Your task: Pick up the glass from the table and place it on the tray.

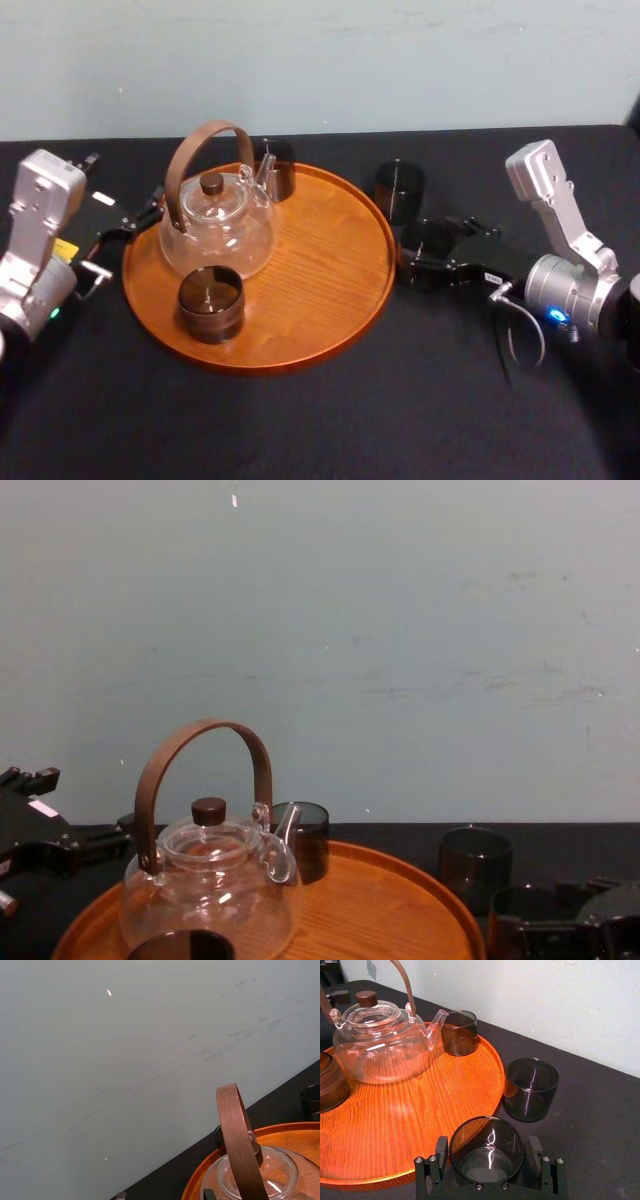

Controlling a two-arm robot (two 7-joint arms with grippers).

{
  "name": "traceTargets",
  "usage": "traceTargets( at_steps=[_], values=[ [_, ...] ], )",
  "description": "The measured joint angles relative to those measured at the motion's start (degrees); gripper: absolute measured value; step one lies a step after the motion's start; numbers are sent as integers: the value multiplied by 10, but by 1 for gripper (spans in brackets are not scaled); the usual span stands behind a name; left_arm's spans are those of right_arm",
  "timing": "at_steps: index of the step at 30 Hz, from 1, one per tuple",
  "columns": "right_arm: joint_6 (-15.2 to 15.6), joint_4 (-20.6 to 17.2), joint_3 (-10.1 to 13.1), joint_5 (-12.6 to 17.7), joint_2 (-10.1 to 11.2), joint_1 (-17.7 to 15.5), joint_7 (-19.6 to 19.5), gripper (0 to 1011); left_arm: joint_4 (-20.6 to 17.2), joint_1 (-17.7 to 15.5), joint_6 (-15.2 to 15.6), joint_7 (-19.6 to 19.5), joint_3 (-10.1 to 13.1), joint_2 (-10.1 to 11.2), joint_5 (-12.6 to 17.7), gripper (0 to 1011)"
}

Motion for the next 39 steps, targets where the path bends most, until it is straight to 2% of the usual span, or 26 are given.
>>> traceTargets(
  at_steps=[33, 39],
  values=[
    [5, 14, -11, -5, -6, 10, -8, 1003, 0, 0, 0, 0, 0, 0, 0, 1001],
    [5, 13, -11, -5, -6, 10, -8, 905, 0, 0, 0, 0, 0, 0, 0, 1001]
  ],
)
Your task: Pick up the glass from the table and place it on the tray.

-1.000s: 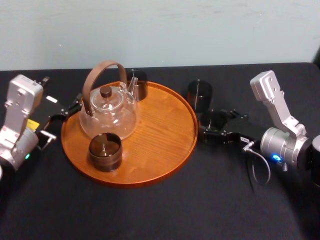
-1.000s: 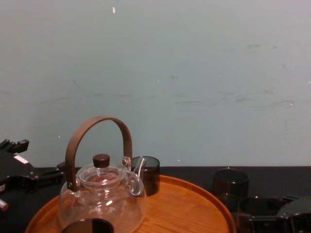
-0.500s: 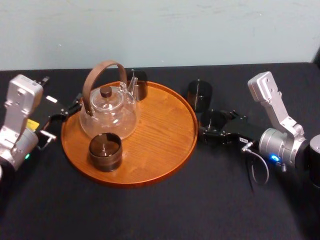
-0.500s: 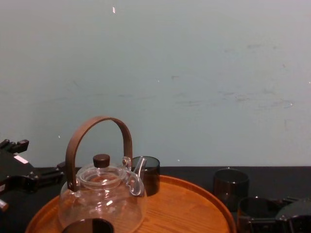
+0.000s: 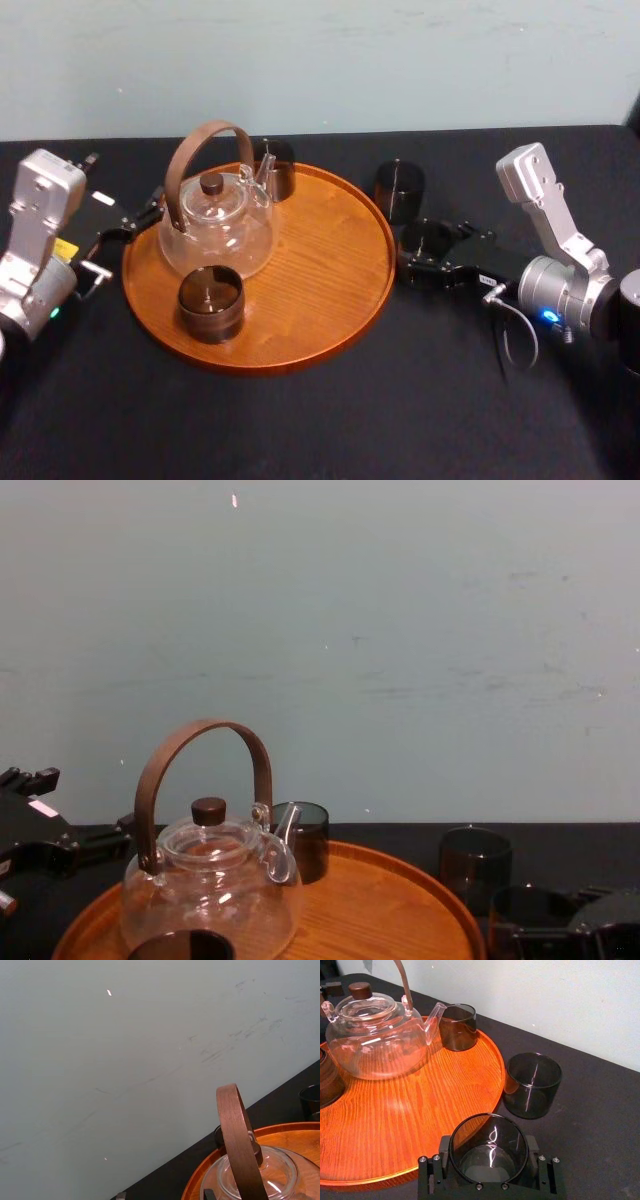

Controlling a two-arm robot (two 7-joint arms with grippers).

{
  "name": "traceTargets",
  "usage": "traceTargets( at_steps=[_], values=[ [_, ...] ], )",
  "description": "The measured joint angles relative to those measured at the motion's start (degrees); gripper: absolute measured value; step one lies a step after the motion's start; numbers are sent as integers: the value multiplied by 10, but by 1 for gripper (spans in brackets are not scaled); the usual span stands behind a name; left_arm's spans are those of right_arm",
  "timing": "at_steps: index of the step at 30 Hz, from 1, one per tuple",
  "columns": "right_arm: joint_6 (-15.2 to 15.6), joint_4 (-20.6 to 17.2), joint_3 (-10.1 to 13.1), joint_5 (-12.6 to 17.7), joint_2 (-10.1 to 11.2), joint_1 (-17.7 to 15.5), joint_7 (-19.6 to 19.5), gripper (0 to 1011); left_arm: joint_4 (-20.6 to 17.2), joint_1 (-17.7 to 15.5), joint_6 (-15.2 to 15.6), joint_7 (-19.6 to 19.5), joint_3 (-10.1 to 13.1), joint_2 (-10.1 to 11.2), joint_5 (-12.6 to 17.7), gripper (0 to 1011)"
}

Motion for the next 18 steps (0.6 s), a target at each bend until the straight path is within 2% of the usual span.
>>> traceTargets(
  at_steps=[18],
  values=[
    [0, 0, 1, 1, 0, 0, 1, 903, 0, 0, 0, 0, 0, 0, 0, 1001]
  ],
)
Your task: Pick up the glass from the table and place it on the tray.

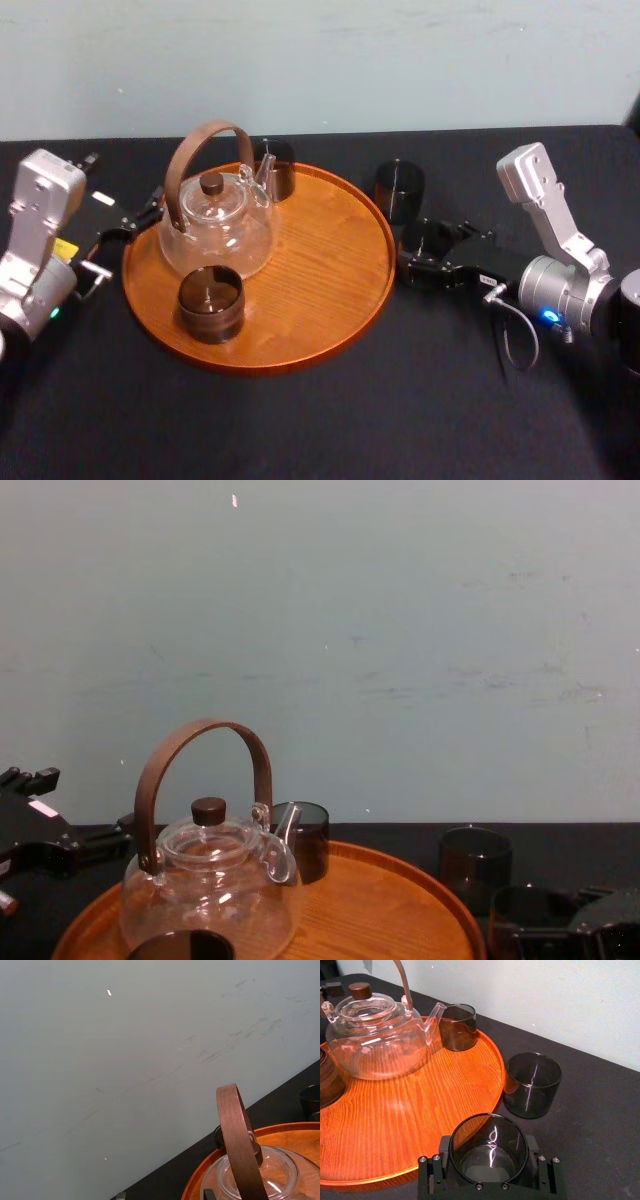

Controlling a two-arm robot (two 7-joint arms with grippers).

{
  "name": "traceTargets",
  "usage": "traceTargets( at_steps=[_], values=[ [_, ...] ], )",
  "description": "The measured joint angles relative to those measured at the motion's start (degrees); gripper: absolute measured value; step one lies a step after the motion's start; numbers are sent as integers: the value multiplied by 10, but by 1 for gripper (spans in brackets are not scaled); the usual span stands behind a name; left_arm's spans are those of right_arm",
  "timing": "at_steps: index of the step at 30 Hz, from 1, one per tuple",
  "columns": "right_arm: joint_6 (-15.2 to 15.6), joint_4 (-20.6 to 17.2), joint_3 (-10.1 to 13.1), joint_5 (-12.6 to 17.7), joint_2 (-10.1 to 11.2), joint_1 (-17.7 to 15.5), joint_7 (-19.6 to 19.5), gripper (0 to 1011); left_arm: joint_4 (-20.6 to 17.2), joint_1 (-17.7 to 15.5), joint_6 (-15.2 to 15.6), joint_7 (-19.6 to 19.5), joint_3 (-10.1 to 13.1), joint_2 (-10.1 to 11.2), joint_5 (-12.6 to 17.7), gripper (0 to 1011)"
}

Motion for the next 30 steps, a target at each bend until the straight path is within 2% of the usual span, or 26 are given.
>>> traceTargets(
  at_steps=[13, 20, 30],
  values=[
    [-5, -19, 16, 18, 9, -13, 3, 903, 0, 0, 0, 0, 0, 0, 0, 1001],
    [-13, -45, 31, 29, 23, -28, -1, 903, 0, 0, 0, 0, 0, 0, 0, 1001],
    [-20, -79, 37, 37, 42, -41, 7, 903, 0, 0, 0, 0, 0, 0, 0, 1001]
  ],
)
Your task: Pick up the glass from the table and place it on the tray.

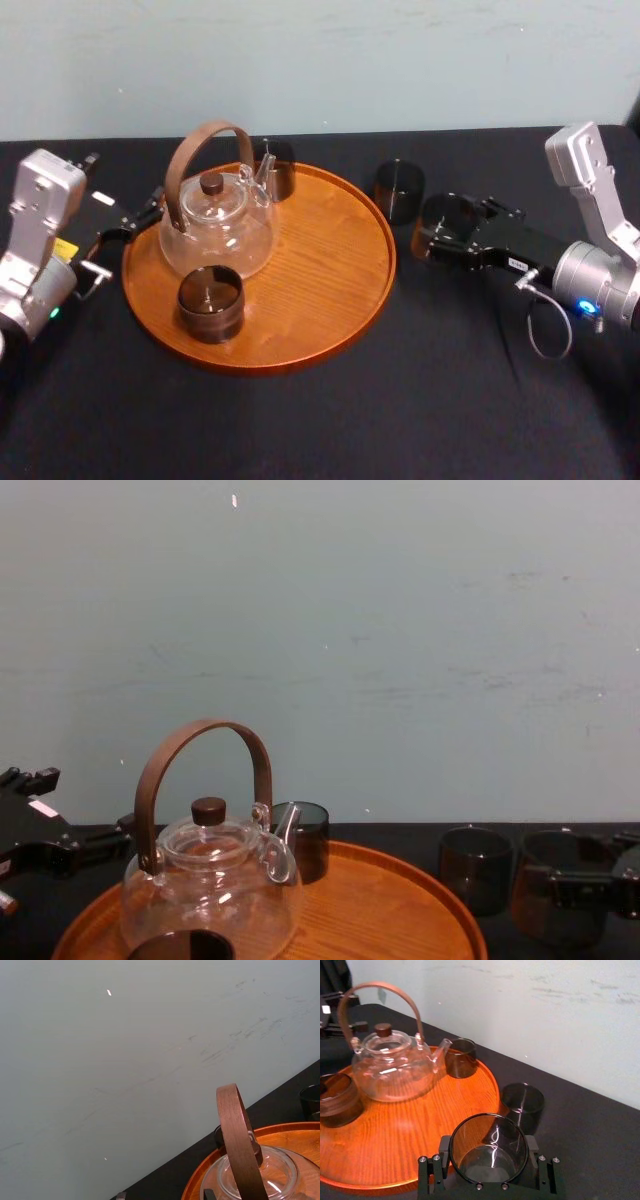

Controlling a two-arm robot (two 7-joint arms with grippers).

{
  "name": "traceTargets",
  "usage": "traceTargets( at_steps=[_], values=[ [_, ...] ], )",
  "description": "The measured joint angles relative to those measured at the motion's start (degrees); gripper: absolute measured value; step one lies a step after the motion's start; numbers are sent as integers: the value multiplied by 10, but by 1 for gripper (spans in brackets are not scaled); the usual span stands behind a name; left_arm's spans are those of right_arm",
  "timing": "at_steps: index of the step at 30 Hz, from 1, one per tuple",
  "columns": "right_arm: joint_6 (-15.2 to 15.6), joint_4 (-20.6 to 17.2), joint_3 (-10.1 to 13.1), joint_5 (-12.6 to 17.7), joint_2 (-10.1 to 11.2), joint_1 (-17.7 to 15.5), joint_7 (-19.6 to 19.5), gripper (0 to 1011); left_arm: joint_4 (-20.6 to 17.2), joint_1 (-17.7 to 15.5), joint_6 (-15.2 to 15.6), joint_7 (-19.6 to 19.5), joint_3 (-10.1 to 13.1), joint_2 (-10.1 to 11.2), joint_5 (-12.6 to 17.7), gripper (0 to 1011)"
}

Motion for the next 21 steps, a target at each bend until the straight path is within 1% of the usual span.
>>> traceTargets(
  at_steps=[6, 11, 17, 21],
  values=[
    [-4, -17, -7, 1, 9, 0, 11, 903, 0, 0, 0, 0, 0, 0, 0, 1001],
    [-7, -26, -19, 1, 11, 6, 20, 904, 0, 0, 0, 0, 0, 0, 0, 1001],
    [-9, -21, -36, -1, 3, 26, 26, 903, 0, 0, 0, 0, 0, 0, 0, 1001],
    [-9, -8, -47, -5, -7, 42, 27, 903, 0, 0, 0, 0, 0, 0, 0, 1001]
  ],
)
